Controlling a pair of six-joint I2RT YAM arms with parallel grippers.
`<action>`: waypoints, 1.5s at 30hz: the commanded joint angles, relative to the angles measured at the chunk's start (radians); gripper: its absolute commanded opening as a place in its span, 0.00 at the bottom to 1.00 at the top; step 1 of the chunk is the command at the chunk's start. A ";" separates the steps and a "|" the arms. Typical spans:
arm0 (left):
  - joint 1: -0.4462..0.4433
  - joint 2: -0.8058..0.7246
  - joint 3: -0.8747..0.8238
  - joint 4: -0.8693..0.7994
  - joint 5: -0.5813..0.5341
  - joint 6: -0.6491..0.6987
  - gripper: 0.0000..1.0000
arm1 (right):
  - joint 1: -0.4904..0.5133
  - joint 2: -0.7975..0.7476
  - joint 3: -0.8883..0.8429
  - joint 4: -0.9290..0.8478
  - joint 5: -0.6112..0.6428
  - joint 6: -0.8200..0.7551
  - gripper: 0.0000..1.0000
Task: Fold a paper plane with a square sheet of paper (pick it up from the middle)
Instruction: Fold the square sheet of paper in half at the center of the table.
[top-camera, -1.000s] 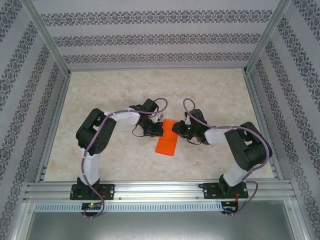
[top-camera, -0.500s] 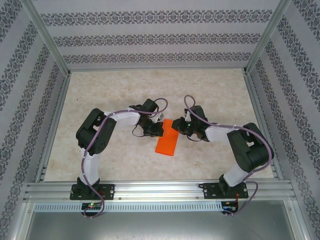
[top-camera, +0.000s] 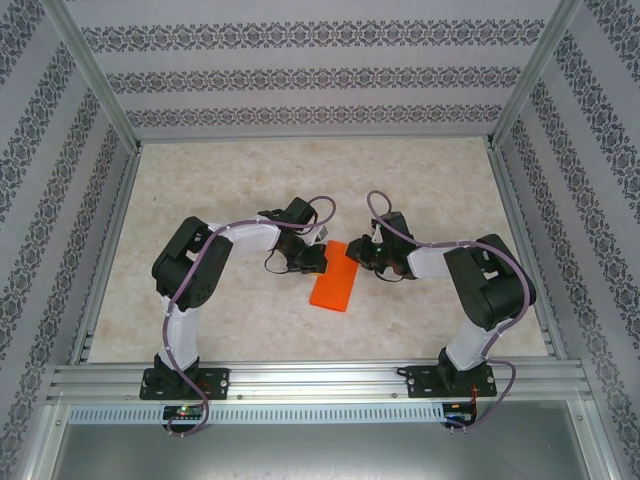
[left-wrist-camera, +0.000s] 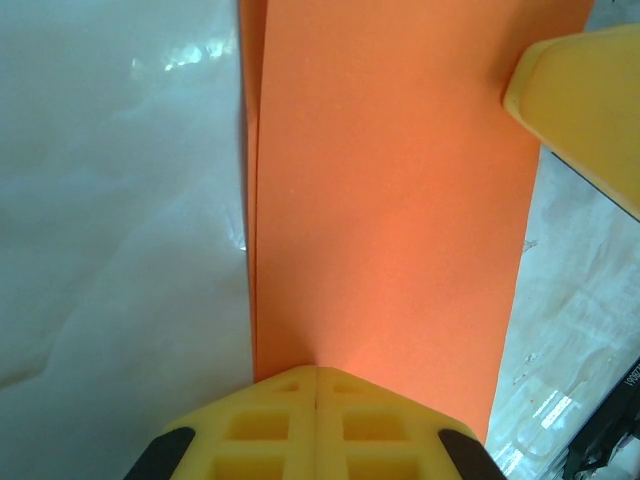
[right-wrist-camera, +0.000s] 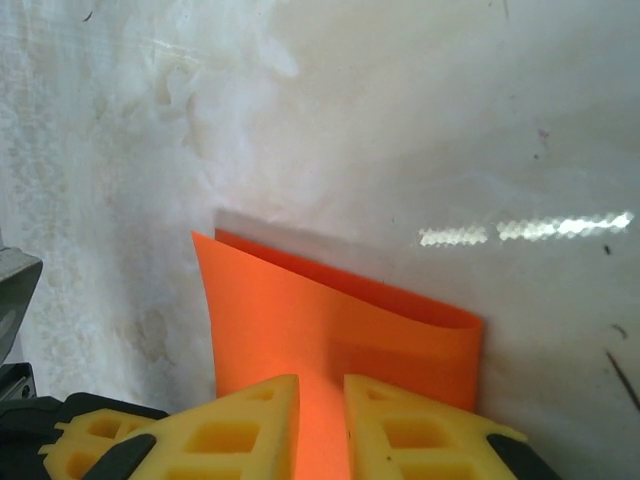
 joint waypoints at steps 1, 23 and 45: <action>-0.009 0.039 -0.020 -0.085 -0.073 0.028 0.00 | -0.009 -0.074 0.058 -0.122 0.047 -0.031 0.21; -0.009 0.029 -0.021 -0.097 -0.087 0.039 0.00 | -0.059 -0.033 0.117 -0.148 0.017 -0.024 0.20; -0.010 0.028 -0.028 -0.089 -0.087 0.032 0.00 | -0.086 0.027 0.068 -0.075 -0.011 0.030 0.21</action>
